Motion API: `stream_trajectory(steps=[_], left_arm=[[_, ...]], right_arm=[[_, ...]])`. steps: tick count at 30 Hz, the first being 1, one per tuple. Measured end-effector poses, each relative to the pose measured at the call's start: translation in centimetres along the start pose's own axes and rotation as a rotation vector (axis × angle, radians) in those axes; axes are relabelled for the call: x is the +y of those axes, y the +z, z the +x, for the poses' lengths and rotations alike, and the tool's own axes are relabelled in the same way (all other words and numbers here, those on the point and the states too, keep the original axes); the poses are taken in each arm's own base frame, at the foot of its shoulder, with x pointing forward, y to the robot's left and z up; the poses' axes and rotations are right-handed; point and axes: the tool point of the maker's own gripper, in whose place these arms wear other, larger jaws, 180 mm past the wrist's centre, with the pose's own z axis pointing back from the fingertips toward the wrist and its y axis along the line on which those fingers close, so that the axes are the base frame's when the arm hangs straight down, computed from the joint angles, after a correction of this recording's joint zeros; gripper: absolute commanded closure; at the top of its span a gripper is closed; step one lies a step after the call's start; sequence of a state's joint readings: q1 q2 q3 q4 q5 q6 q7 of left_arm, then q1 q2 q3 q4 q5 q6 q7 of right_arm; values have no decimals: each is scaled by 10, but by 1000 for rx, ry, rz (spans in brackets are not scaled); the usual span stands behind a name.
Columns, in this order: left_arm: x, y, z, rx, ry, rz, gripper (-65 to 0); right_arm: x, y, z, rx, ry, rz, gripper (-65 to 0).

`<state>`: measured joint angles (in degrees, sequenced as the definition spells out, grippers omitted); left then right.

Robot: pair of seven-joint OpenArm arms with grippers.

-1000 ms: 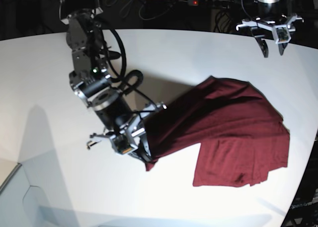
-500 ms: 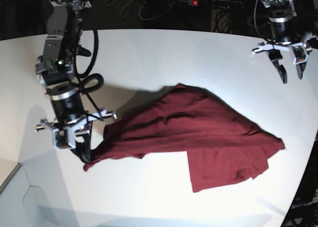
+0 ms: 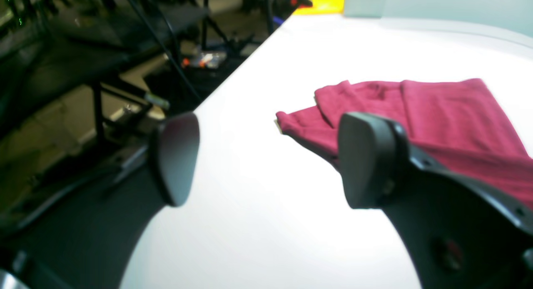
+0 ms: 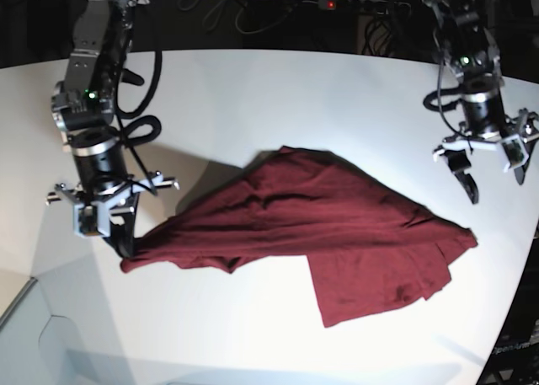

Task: Layout the t-shirt on the table in an organized manner, then fold the t-shirt properly
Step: 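Reach the left gripper to the shirt's opposite edge and grasp it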

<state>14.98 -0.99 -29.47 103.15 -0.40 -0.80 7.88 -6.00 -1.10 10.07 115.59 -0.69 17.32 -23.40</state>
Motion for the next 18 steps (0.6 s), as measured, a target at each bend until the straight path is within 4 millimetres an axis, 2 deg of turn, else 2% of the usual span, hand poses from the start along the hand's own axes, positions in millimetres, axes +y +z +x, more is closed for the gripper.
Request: stream_trajectory(steps=[2, 5, 8, 12, 16, 18], left_arm=[[3, -22, -12, 34, -2, 6, -523], [2, -44, -28, 72, 21, 18, -523], [-2, -68, -40, 110, 41, 17, -523], [4, -101, -44, 125, 47, 35, -523], [-3, -120, -76, 232, 89, 42, -523], [-8, -126, -85, 261, 93, 32, -523]], right_arm=[[0, 0, -3, 12, -1, 1, 0], [-1, 0, -3, 11, -2, -1, 0], [-9, 5, -11, 32, -4, -26, 0], [-23, 5, -16, 46, -3, -61, 0], [-36, 9, -24, 71, 1, -93, 0], [-38, 10, -26, 77, 5, -96, 0]])
